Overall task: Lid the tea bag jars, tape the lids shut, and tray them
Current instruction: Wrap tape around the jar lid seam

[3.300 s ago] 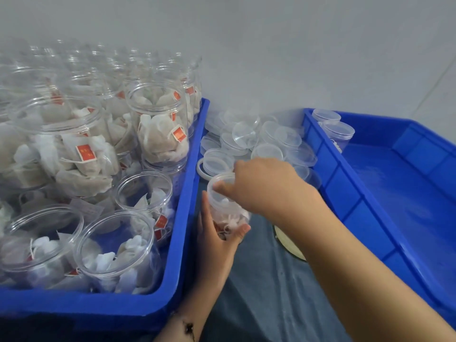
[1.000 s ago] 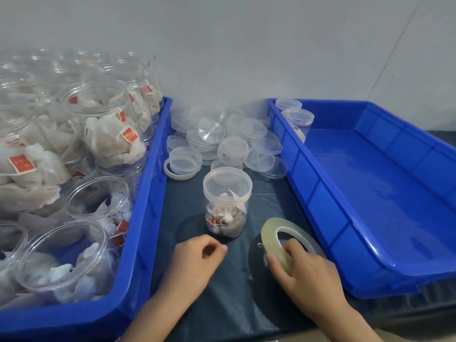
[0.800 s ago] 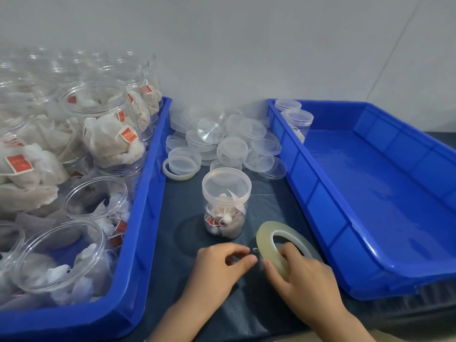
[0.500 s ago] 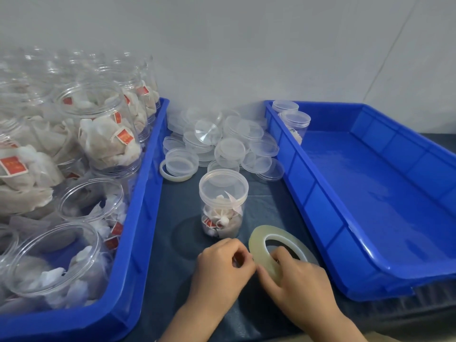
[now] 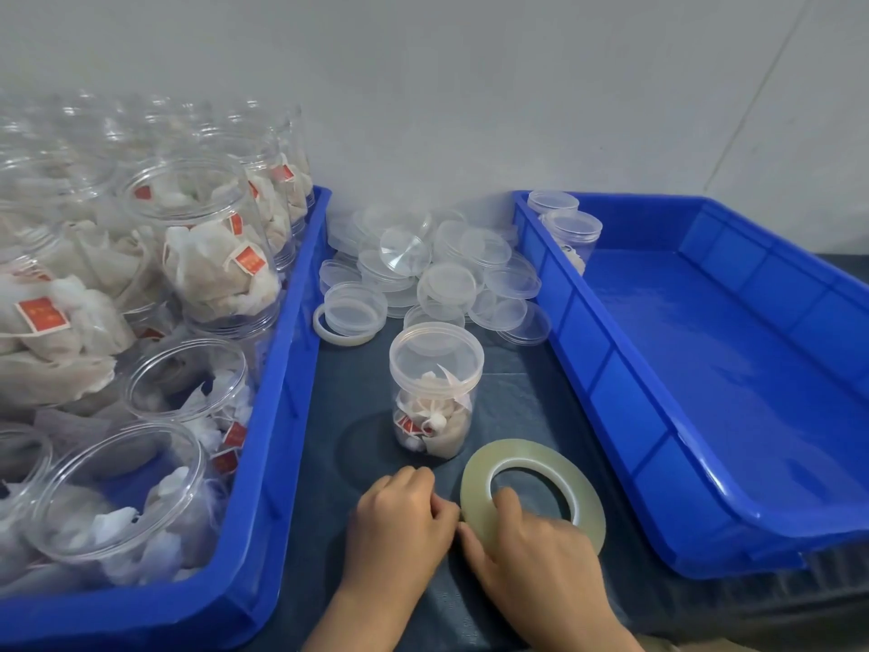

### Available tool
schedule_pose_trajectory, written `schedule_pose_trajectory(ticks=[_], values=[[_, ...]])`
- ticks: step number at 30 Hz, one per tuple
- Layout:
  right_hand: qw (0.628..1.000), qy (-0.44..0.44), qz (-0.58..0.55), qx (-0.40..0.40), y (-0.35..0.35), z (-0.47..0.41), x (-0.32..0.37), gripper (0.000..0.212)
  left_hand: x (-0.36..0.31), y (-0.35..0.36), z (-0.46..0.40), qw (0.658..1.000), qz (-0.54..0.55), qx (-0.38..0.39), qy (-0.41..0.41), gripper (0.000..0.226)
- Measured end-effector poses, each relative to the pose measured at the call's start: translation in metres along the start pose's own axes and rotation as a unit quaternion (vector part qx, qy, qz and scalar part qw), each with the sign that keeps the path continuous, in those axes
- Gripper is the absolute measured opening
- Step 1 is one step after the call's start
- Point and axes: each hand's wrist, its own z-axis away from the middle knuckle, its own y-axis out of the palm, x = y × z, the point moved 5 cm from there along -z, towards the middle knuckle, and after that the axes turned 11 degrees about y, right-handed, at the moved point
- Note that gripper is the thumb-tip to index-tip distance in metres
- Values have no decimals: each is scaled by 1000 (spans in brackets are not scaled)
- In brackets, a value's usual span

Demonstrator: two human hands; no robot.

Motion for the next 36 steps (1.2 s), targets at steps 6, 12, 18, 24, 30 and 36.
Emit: schedule_pose_trajectory(ticks=[6,12,18,24,30,36], values=[[991,-33,-7,132,-8,11,-5,56,29,-16,-3,997,-20,-59,-44,33],[997,70,-36,6,-43,-13,-37,59,12,-58,-7,975,-14,-219,16,19],[990,81,-69,-88,-62,-46,-40,48,5,-71,-34,975,12,-220,-23,17],[991,73,-53,-95,-62,-59,-42,47,7,-63,-43,977,39,-201,-58,16],[992,81,-55,-83,-60,-57,-45,48,6,-58,-42,976,38,-211,-45,17],[992,89,-33,-87,-51,-64,-47,54,8,-58,-43,975,25,-218,-36,17]])
